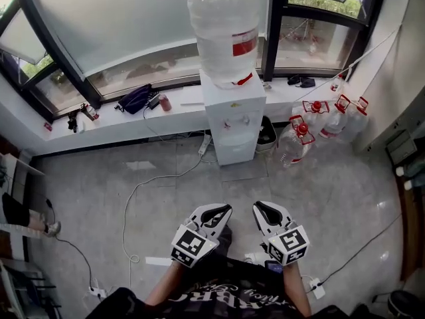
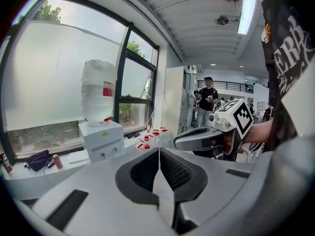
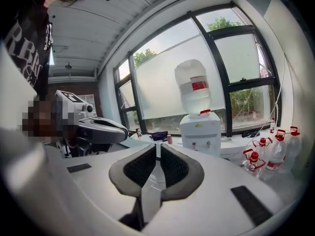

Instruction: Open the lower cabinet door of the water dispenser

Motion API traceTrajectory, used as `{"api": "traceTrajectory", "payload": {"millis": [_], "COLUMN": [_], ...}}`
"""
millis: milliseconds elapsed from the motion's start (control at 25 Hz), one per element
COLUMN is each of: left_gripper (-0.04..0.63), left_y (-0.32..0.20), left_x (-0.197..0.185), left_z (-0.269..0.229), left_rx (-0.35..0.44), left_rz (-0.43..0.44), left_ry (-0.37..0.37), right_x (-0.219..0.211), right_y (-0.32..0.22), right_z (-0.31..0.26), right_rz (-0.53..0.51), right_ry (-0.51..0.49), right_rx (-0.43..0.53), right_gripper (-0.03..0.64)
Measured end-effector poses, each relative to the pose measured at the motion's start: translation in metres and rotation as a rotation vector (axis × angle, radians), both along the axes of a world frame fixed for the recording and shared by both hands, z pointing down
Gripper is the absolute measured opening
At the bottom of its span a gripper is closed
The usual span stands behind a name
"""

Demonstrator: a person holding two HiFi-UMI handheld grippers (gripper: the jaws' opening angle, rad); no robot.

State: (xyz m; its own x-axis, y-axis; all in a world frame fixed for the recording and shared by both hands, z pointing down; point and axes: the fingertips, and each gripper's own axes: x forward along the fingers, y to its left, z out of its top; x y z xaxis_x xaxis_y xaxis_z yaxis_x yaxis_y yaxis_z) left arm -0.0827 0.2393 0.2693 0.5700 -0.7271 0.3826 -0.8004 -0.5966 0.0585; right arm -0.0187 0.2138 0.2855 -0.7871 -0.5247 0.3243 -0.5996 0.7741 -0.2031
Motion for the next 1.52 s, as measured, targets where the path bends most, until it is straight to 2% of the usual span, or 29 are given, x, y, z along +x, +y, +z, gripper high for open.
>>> {"api": "traceTrajectory", "payload": {"millis": [360,560,760,1000,1240,1520], "left_gripper": [0.017,0.017,0.018,0.017,0.018,0.018], "left_y": [-0.113,-0.151,-0.178,-0.214,-0.274,-0.359], "left_x": [-0.073,-0.084,-0.069,-0.032,0.003,0.037], "left_z": [0.016,0.034,0.054,0.082,0.126,0.205], "left_rx": [-0.010,-0.027,-0.035,-0.058,-0.109,-0.130], "left_rz": [0.129,0.202,0.268,0.289,0.211,0.148], "left_ry": [-0.012,-0.047,-0.061,-0.064,-0.074,-0.112], "right_x": [-0.074,-0.087,-0.071,-0.022,0.016,0.035], "right_y": [-0.117,-0.165,-0.205,-0.265,-0.341,-0.420], "right_z": [0.035,0.067,0.103,0.160,0.244,0.355], "right_rz": [0.090,0.131,0.133,0.119,0.066,-0.028], "right_ry": [0.027,0.060,0.131,0.200,0.248,0.278], "right_rx": [-0.037,-0.066,-0.082,-0.106,-0.153,-0.175], "right_gripper": [0.041,0.044,0.055,0.071,0.083,0.109]}}
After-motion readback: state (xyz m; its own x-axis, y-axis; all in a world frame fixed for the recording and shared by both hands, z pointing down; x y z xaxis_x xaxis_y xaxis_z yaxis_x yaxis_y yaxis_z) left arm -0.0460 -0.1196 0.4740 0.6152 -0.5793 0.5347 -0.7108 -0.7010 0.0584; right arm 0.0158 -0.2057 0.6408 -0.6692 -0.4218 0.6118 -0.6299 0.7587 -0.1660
